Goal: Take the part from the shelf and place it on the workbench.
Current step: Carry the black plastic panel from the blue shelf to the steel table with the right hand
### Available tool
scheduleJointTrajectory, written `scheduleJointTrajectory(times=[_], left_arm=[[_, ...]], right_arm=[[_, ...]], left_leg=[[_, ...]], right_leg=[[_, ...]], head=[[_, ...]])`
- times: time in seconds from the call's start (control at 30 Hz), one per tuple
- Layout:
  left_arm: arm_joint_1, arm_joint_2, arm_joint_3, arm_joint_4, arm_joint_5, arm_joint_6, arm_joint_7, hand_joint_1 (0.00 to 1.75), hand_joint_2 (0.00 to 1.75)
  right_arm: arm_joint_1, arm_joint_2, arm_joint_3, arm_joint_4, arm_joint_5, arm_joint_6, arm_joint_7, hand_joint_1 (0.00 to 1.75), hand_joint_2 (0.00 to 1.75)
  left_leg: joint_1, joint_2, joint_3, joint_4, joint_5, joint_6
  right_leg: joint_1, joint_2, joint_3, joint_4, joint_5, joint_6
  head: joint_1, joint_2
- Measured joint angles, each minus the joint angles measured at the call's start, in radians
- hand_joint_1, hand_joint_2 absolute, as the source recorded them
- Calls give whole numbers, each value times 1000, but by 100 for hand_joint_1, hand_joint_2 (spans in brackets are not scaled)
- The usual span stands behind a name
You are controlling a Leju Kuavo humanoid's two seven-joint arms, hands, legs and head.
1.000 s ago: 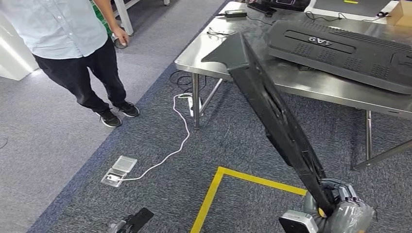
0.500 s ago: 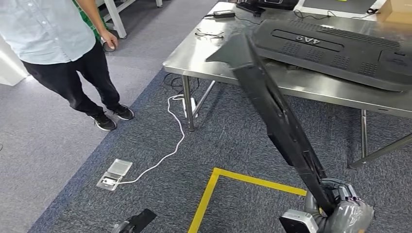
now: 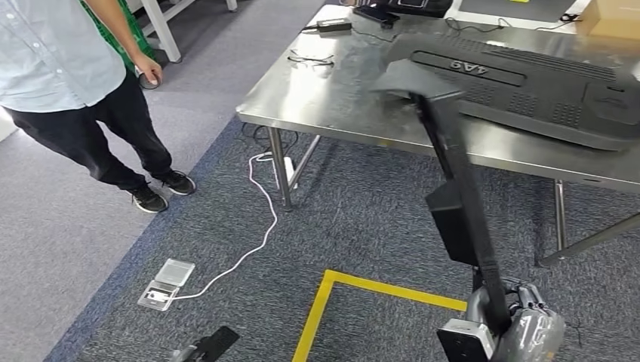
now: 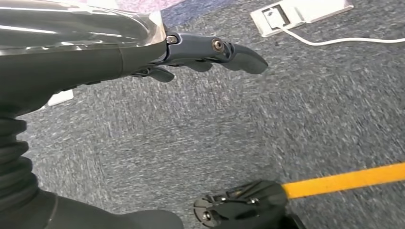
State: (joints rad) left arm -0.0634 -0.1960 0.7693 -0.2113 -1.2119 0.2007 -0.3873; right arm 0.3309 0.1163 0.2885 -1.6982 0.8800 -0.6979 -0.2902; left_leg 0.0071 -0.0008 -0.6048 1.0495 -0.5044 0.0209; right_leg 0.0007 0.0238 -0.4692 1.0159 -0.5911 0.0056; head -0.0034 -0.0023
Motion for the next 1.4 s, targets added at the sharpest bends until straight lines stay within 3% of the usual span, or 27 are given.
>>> scheduleJointTrajectory(times=[0.07, 0.17, 0.2, 0.23, 0.27, 0.33, 0.4, 0.5, 0.57, 0.67, 0.73, 0.77, 0.83, 0.9, 0.97, 1.07, 1.1, 1.2, 1.23, 1.27, 1.33, 1.37, 1.4], left_arm=[[-1, 0, 1, 0, 0, 0, -1, 0, 175], [-1, 0, 1, 0, 0, 1, -1, 0, 175], [1, 0, 1, 0, 0, 1, -1, 0, 175], [2, 0, 2, 0, 0, 1, -1, 0, 175], [3, 0, 2, 0, 0, 1, -1, 0, 175], [4, -1, 2, 0, 0, 1, -1, 0, 175], [2, -1, 2, 1, 0, 1, 0, 0, 175], [1, -1, 3, 1, 0, 1, 0, 0, 175], [-2, -1, 3, 1, 0, 1, -1, 0, 175], [-3, -1, 3, 1, 0, 2, -1, 0, 175], [0, -1, 3, 1, 0, 2, -1, 0, 175], [2, -1, 4, 1, 0, 2, -1, 0, 175], [3, 0, 4, 1, 0, 3, -1, 0, 175], [5, 1, 5, 1, 0, 3, 0, 0, 175], [5, 1, 6, 1, 0, 4, 0, 0, 175], [1, 0, 6, 1, -1, 9, 0, 0, 175], [0, 0, 6, 1, -1, 10, 0, 0, 175], [-2, 0, 6, 1, -1, 11, 1, 0, 175], [-1, 0, 7, 1, -1, 11, 1, 0, 175], [0, 0, 7, 1, -1, 11, 1, 0, 175], [0, -1, 7, 1, -1, 12, 1, 0, 175], [-1, -1, 7, 2, -1, 13, 1, 0, 175], [-2, -1, 7, 2, -1, 14, 2, 0, 175]], right_arm=[[-3, 0, -1, 1, 4, 0, 0, 175, 175], [-7, -1, -1, 5, 6, 0, 1, 175, 175], [-6, -1, -1, 7, 5, 0, 2, 175, 175], [-5, -1, -2, 8, 4, 0, 3, 175, 175], [-5, -1, -2, 9, 3, 0, 4, 175, 175], [-5, -1, -2, 11, 2, 0, 4, 175, 175], [-4, -2, -2, 13, -1, 0, 4, 175, 175], [-1, -2, -3, 14, -5, 0, 2, 175, 175], [-2, -2, -4, 14, -6, 0, 0, 175, 175], [-3, -1, -4, 14, -6, -1, -1, 175, 175], [-3, -1, -4, 14, -8, -1, -1, 175, 175], [-2, -1, -3, 14, -10, 0, 0, 175, 175], [-2, -2, -3, 14, -13, 0, 0, 175, 175], [-2, -2, -3, 15, -14, 0, -1, 175, 175], [-2, -2, -3, 15, -16, 0, -1, 175, 175], [-2, -3, -3, 14, -19, 0, -1, 175, 175], [-3, -4, -3, 13, -20, -1, -2, 175, 175], [-4, -6, -3, 14, -26, -1, -2, 175, 175], [-3, -7, -3, 14, -27, -1, -2, 175, 175], [-3, -8, -3, 14, -29, -1, -2, 175, 175], [-4, -11, -3, 15, -32, -1, -2, 175, 175], [-4, -12, -3, 15, -34, 0, -1, 175, 175], [-5, -13, -2, 16, -35, 0, -1, 175, 175]], left_leg=[[9, -1, 25, -16, -8, 8], [16, 0, 60, -26, -30, 9], [18, -1, 72, -26, -40, 8], [19, -1, 87, -26, -51, 5], [21, -2, 104, -26, -62, 3], [23, -3, 139, -27, -87, -5], [23, -3, 157, -33, -105, -18], [22, -2, 175, -37, -113, -36], [22, -1, 157, 21, -120, -40], [19, -1, 42, 197, -178, -42], [15, -1, -19, 239, -201, -40], [13, -1, -30, 217, -182, -36], [6, -1, -27, 117, -82, -22], [-3, -3, -24, 45, -11, -11], [-8, -4, -22, 30, -4, -5], [2, -5, 3, 10, -1, 5], [6, -5, 12, 4, -2, 8], [10, -5, 26, 0, -15, 11], [11, -5, 33, 0, -21, 10], [12, -5, 41, 0, -28, 8], [14, -6, 63, -2, -43, 2], [15, -5, 72, -4, -49, -2], [15, -5, 76, -7, -53, -7]], right_leg=[[-1, -6, -29, 63, -7, 11], [-10, -12, -152, 238, -65, 31], [-12, -13, -186, 270, -76, 35], [-15, -15, -205, 269, -68, 37], [-16, -16, -209, 235, -39, 39], [-16, -22, -195, 123, 60, 37], [-9, -30, -193, 59, 117, 24], [-6, -31, -187, 49, 113, -4], [-9, -28, -163, 38, 102, -18], [-8, -23, -132, 31, 81, -32], [-6, -16, -109, 30, 62, -33], [-5, -13, -94, 30, 52, -33], [-3, -10, -63, 30, 30, -29], [-2, -7, -45, 29, 12, -18], [-1, -5, -37, 29, 5, -6], [-1, -8, -40, 58, -10, 11], [-2, -10, -62, 97, -28, 18], [-10, -13, -173, 259, -84, 35], [-12, -13, -197, 275, -76, 38], [-13, -14, -203, 256, -47, 39], [-13, -17, -177, 147, 48, 35], [-10, -20, -164, 98, 77, 31], [-6, -23, -155, 64, 88, 24]], head=[[2, 0], [5, 0], [5, 0], [5, 0], [5, 0], [5, 0], [5, 0], [1, 0], [-1, 0], [-3, 0], [-3, 0], [-3, 0], [-3, 0], [-1, 0], [0, 0], [2, 0], [3, 0], [5, 0], [5, 0], [5, 0], [4, 0], [4, 0], [5, 0]])
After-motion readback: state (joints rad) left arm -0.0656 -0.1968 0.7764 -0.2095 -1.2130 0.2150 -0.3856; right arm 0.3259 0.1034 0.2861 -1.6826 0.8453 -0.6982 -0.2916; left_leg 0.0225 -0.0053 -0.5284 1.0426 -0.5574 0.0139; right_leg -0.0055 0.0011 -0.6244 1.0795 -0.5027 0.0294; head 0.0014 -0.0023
